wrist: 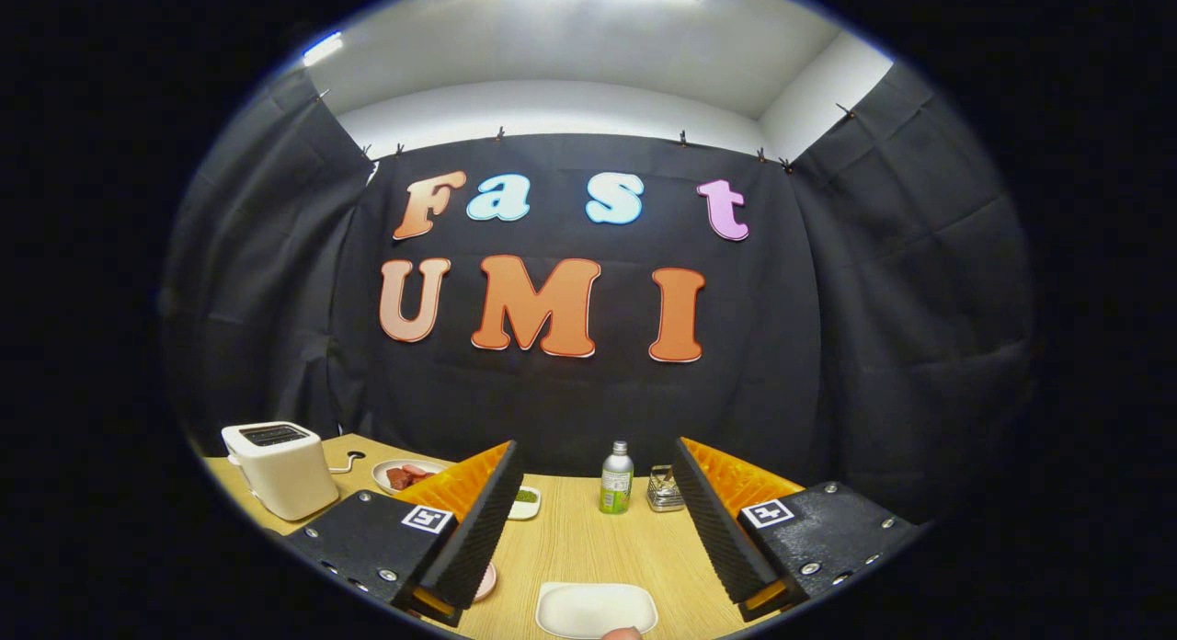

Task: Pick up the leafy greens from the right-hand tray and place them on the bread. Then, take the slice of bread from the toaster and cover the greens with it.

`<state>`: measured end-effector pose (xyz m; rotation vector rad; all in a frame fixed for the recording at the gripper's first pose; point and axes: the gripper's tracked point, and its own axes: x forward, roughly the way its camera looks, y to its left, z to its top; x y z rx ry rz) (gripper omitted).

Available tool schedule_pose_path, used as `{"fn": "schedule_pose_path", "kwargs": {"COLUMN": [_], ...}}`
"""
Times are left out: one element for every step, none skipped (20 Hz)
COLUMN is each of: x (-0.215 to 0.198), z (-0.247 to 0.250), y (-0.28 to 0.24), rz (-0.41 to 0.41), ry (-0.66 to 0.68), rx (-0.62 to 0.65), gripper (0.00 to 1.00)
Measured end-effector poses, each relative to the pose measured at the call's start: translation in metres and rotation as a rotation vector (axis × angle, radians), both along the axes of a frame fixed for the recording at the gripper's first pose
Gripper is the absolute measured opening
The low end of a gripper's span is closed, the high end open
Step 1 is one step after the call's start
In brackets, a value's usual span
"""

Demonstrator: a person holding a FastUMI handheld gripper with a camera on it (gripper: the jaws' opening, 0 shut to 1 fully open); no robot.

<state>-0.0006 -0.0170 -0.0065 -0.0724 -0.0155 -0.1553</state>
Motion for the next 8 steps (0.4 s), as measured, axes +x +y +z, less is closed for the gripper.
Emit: {"fn": "schedule_pose_path", "kwargs": {"x": [0.0001, 0.0005, 0.0011, 0.0017, 0.0018, 0.0017, 0.0021, 0.0028], "z": [-0.0014, -0.0020, -0.0042, -0.0068, -0.0098, -0.0110, -0.0111, -0.0109], "y": [0.0017, 0.0034, 0.0040, 0.0038, 0.0025, 0.0007, -0.0011, -0.0020], "rz": [0.002, 0.006, 0.008, 0.009, 0.008, 0.004, 0.000, -0.001], "ry": [0.002, 0.003, 0.006, 0.010, 0.017, 0.018, 0.015, 0.009], "rx": [-0.001, -0.001, 0.001, 0.006, 0.011, 0.017, 0.025, 0.033], "gripper": [0.98, 0.98, 0.98, 0.98, 0.98, 0.98, 0.98, 0.98]}}
